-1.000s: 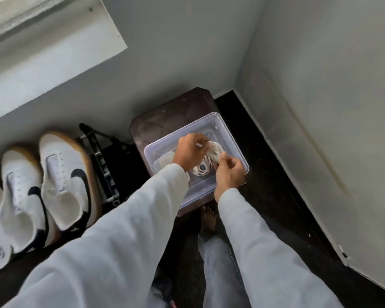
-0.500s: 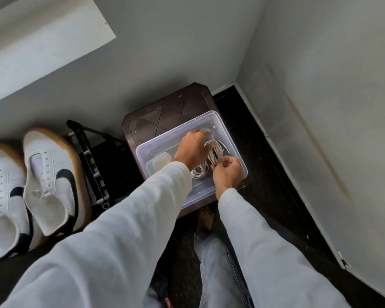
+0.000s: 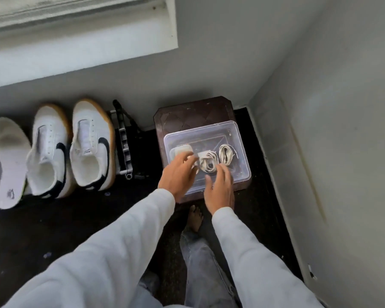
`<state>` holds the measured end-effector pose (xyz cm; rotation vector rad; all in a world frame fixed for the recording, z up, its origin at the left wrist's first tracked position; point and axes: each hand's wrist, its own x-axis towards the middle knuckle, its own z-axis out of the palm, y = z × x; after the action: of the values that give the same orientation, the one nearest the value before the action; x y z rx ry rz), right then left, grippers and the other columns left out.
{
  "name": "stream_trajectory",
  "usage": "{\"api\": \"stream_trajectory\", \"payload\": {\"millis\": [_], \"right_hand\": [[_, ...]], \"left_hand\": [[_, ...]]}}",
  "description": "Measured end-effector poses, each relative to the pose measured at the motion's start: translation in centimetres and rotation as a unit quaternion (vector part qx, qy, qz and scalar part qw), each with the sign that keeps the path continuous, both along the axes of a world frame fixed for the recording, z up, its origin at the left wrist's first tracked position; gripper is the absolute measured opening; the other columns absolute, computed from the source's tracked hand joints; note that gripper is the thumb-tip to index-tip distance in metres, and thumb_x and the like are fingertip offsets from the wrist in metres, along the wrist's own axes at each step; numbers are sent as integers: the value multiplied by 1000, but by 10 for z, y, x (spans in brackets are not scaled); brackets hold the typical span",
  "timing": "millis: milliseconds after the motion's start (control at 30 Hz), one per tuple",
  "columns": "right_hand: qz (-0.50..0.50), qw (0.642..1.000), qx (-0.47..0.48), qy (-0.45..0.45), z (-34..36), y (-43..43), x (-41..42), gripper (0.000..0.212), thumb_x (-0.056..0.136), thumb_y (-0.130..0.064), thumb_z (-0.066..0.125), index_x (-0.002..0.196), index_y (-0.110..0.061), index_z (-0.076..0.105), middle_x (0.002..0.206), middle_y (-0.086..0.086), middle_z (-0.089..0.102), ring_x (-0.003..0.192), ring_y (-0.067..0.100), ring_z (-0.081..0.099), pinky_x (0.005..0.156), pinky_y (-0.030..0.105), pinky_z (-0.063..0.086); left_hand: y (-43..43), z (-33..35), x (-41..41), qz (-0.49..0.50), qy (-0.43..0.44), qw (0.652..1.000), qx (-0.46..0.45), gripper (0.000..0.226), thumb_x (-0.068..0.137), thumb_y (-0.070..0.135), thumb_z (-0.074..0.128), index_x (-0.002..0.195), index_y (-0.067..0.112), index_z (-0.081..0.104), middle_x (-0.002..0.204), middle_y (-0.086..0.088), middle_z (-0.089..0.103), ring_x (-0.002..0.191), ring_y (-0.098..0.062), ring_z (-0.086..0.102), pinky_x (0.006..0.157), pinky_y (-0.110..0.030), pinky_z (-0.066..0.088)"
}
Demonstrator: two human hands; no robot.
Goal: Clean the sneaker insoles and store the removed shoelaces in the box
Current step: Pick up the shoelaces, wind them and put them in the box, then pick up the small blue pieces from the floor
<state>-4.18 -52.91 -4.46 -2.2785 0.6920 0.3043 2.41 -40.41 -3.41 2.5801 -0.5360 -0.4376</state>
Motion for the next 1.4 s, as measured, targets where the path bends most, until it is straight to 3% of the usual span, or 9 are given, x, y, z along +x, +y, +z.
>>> {"api": "stream_trajectory", "payload": {"millis": [167, 267, 400, 567, 700, 867, 1067, 1233, 1400], "right_hand": [[207, 971, -110, 45, 13, 44, -33, 75, 100, -55, 33, 158, -15, 5, 166, 5, -3, 153, 21, -10, 122, 37, 8], [298, 938, -166, 64, 18, 79, -56, 79, 99, -61, 24, 157, -15, -3, 166, 6, -11, 151, 22, -17, 125, 41, 4], [385, 894, -216, 75, 22, 136, -92, 81, 96, -66, 16, 158, -16, 0, 166, 5, -8, 151, 22, -15, 124, 45, 7], [463, 846, -238, 119, 16, 222, -131, 81, 94, -68, 14, 157, -21, -6, 165, 2, -13, 151, 21, -18, 124, 46, 8], [520, 804, -263, 118, 6, 299, -154, 86, 87, -72, -3, 157, -21, -6, 166, 3, -10, 152, 22, -14, 124, 45, 14], [585, 758, -272, 96, -13, 401, -171, 85, 89, -70, -1, 157, -20, -4, 166, 4, -6, 153, 22, -9, 123, 44, 20], [673, 697, -240, 64, -44, 522, -177, 79, 94, -66, 11, 157, -20, -2, 167, 2, -3, 153, 21, -9, 123, 43, 20], [734, 648, -198, 49, -97, 629, -175, 74, 100, -62, 21, 157, -19, 2, 167, 1, 1, 153, 20, -6, 123, 43, 20], [785, 598, -153, 50, -204, 739, -176, 70, 99, -57, 29, 157, -19, 15, 166, 1, 10, 154, 18, -3, 121, 45, 25]], "left_hand": [[63, 14, -60, -14, -43, 998, 43, 43, 82, 15, 77, 123, 9, 66, 133, -18, 65, 119, -35, 66, 92, -45, 61], [108, 15, -97, 2, -54, 995, 85, 43, 98, 31, 51, 134, 10, 62, 144, -15, 59, 133, -32, 57, 107, -46, 50], [178, 12, -153, 35, 27, 991, 130, 62, 103, 46, 20, 151, 14, 43, 160, -11, 39, 150, -29, 35, 120, -46, 32], [265, 1, -216, 123, 103, 976, 148, 63, 106, 50, 24, 160, 17, 17, 170, -9, 12, 158, -27, 10, 127, -46, 13], [337, -10, -269, 218, 131, 955, 153, 62, 108, 48, 23, 160, 17, 12, 170, -10, 7, 158, -28, 5, 127, -46, 9], [430, -27, -327, 319, 170, 922, 141, 59, 109, 46, 20, 160, 18, 11, 170, -10, 3, 158, -27, 2, 127, -46, 6], [535, -64, -377, 466, 202, 857, 92, 56, 108, 43, 25, 159, 20, 21, 170, -8, 11, 158, -25, 7, 128, -45, 7], [614, -120, -394, 578, 177, 795, 53, 53, 99, 41, 37, 132, 10, 65, 142, -19, 59, 131, -38, 58, 105, -53, 48], [685, -208, -391, 711, 154, 684, -45, 42, 103, 31, 50, 139, 10, 58, 146, -15, 56, 135, -30, 53, 109, -41, 45]]}}
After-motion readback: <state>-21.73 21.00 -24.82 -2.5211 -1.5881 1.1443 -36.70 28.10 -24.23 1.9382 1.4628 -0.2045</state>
